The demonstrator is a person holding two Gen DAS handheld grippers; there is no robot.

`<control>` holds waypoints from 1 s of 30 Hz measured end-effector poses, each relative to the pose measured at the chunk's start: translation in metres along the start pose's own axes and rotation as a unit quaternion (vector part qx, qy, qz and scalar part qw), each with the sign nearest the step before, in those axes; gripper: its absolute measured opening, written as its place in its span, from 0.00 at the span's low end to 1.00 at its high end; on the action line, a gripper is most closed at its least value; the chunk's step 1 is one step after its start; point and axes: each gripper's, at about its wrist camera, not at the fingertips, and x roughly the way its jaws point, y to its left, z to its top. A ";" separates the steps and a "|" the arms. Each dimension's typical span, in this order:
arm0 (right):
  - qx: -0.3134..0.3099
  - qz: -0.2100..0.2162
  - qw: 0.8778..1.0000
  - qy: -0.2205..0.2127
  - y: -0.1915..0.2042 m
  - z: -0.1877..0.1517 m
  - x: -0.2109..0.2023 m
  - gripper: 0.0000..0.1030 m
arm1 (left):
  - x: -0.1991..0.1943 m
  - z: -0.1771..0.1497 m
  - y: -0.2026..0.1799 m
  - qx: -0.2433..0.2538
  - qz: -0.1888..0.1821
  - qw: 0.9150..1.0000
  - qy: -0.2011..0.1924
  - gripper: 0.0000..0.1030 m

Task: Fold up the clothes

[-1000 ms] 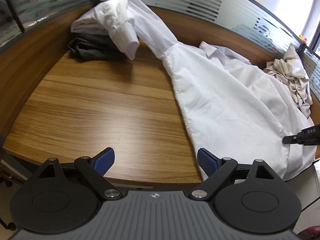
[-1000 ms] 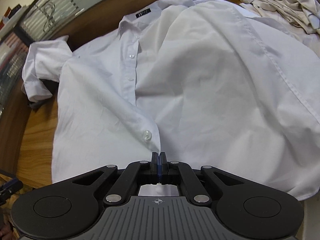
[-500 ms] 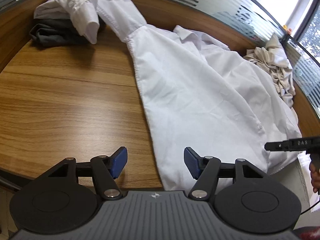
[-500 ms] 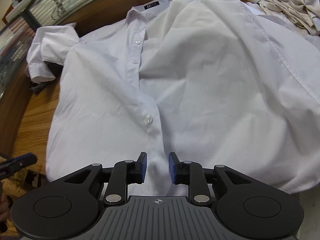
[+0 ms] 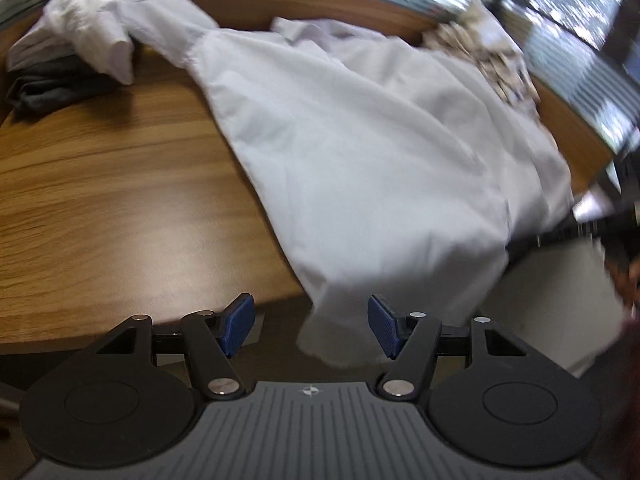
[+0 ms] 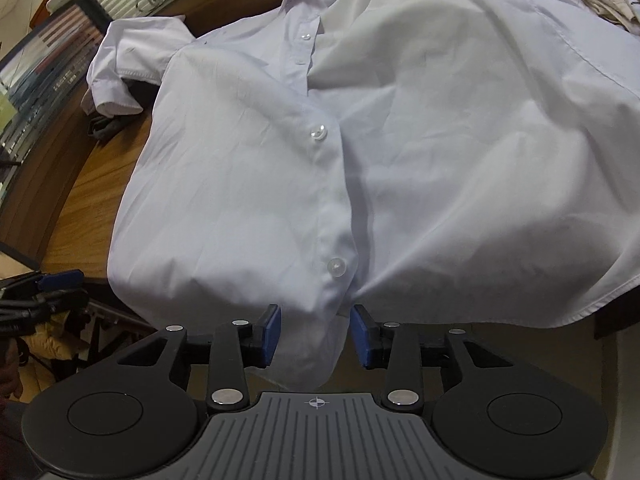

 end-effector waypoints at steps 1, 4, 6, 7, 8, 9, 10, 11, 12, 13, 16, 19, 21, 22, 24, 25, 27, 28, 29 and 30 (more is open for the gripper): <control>-0.007 0.000 1.000 0.002 0.003 0.000 -0.001 0.40 | 0.003 -0.006 -0.003 0.012 0.000 1.000 -0.002 0.66; -0.029 -0.007 1.000 0.008 0.009 0.002 -0.004 0.40 | 0.015 -0.023 -0.010 0.057 0.003 0.998 -0.011 0.66; -0.036 -0.012 0.999 0.011 0.012 0.004 -0.006 0.40 | 0.028 -0.035 -0.015 0.101 0.008 0.995 -0.010 0.64; -0.040 -0.014 0.999 0.012 0.013 0.005 -0.007 0.40 | 0.035 -0.040 -0.018 0.124 0.011 0.992 -0.006 0.63; -0.045 -0.015 0.999 0.012 0.014 0.006 -0.009 0.40 | 0.042 -0.046 -0.019 0.142 0.013 0.990 -0.004 0.63; -0.050 -0.017 0.999 0.012 0.015 0.008 -0.011 0.40 | 0.048 -0.052 -0.020 0.160 0.016 0.987 -0.002 0.63; -0.055 -0.020 0.998 0.011 0.017 0.010 -0.013 0.40 | 0.055 -0.057 -0.020 0.173 0.021 0.985 0.002 0.63; -0.060 -0.021 0.998 0.008 0.018 0.012 -0.015 0.40 | 0.060 -0.062 -0.021 0.182 0.025 0.983 0.004 0.62; -0.065 -0.023 0.998 0.001 0.021 0.015 -0.017 0.40 | 0.063 -0.066 -0.021 0.185 0.027 0.982 0.002 0.62; -0.070 -0.025 0.997 -0.006 0.024 0.019 -0.020 0.40 | 0.066 -0.069 -0.020 0.186 0.028 0.982 -0.002 0.62; -0.081 -0.030 0.996 -0.039 0.032 0.034 -0.023 0.40 | 0.073 -0.078 -0.021 0.186 0.035 0.982 -0.010 0.62; -0.086 -0.032 0.995 -0.030 0.039 0.049 -0.008 0.39 | 0.080 -0.085 -0.024 0.190 0.046 0.981 -0.024 0.62; -0.091 -0.035 0.995 -0.001 0.042 0.056 0.011 0.38 | 0.085 -0.089 -0.026 0.193 0.055 0.979 -0.032 0.62; -0.094 -0.039 0.995 0.014 0.042 0.059 0.020 0.38 | 0.088 -0.091 -0.026 0.197 0.061 0.978 -0.036 0.62; -0.099 -0.056 0.993 0.029 0.040 0.060 0.035 0.27 | 0.097 -0.097 -0.028 0.210 0.078 0.974 -0.042 0.62; -0.100 -0.063 0.992 0.036 0.039 0.061 0.041 0.25 | 0.101 -0.100 -0.029 0.218 0.087 0.971 -0.043 0.62; -0.090 -0.065 0.993 0.046 0.036 0.066 0.044 0.23 | 0.108 -0.106 -0.031 0.234 0.098 0.966 -0.051 0.62; -0.082 -0.065 0.993 0.052 0.034 0.070 0.044 0.22 | 0.111 -0.108 -0.031 0.237 0.102 0.964 -0.057 0.62; -0.074 -0.065 0.993 0.059 0.032 0.073 0.045 0.20 | 0.115 -0.109 -0.031 0.239 0.106 0.963 -0.062 0.62; -0.068 -0.065 0.994 0.064 0.031 0.075 0.045 0.19 | 0.118 -0.111 -0.030 0.240 0.110 0.962 -0.067 0.62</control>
